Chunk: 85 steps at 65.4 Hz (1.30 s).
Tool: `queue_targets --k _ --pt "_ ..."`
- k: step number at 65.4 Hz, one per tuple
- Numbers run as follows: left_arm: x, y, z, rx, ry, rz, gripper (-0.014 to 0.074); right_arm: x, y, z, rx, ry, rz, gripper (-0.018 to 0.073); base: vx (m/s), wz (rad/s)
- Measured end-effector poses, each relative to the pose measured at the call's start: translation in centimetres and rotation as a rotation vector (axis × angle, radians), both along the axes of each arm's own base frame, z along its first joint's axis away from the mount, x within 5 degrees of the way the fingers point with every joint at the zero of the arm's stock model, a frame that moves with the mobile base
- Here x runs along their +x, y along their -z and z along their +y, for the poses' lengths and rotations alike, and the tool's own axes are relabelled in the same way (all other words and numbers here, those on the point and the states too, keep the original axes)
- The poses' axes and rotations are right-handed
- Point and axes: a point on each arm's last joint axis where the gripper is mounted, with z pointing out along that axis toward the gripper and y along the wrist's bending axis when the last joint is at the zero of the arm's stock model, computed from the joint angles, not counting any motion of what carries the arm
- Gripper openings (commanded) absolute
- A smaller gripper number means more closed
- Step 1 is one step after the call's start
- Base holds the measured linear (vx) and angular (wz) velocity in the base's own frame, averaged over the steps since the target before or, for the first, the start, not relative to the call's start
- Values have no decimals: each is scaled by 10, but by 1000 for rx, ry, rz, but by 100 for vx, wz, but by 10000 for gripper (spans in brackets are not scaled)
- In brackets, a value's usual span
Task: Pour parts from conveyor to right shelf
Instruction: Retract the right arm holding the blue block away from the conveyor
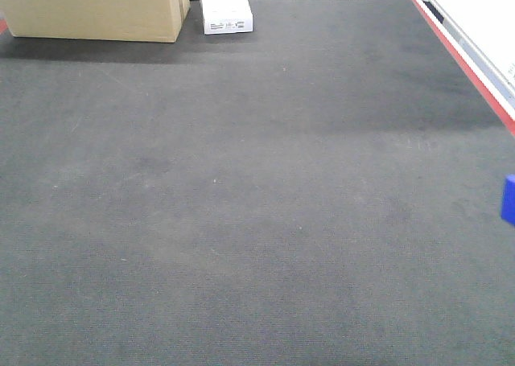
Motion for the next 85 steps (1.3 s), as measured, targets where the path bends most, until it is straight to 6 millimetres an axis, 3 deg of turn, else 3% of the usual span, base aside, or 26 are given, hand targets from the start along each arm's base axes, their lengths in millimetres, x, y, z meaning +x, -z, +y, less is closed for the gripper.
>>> queue_targets --k 13,28,85 --pt "0 0 0 0 0 0 -6 -35 27 2 -19 6 -113 -4 0 0" --pt "0 0 0 0 0 0 -6 -53 44 3 -24 7 -167 -4 0 0" --pt "0 0 0 0 0 0 -6 -55 48 4 -20 2 -149 -4 0 0"
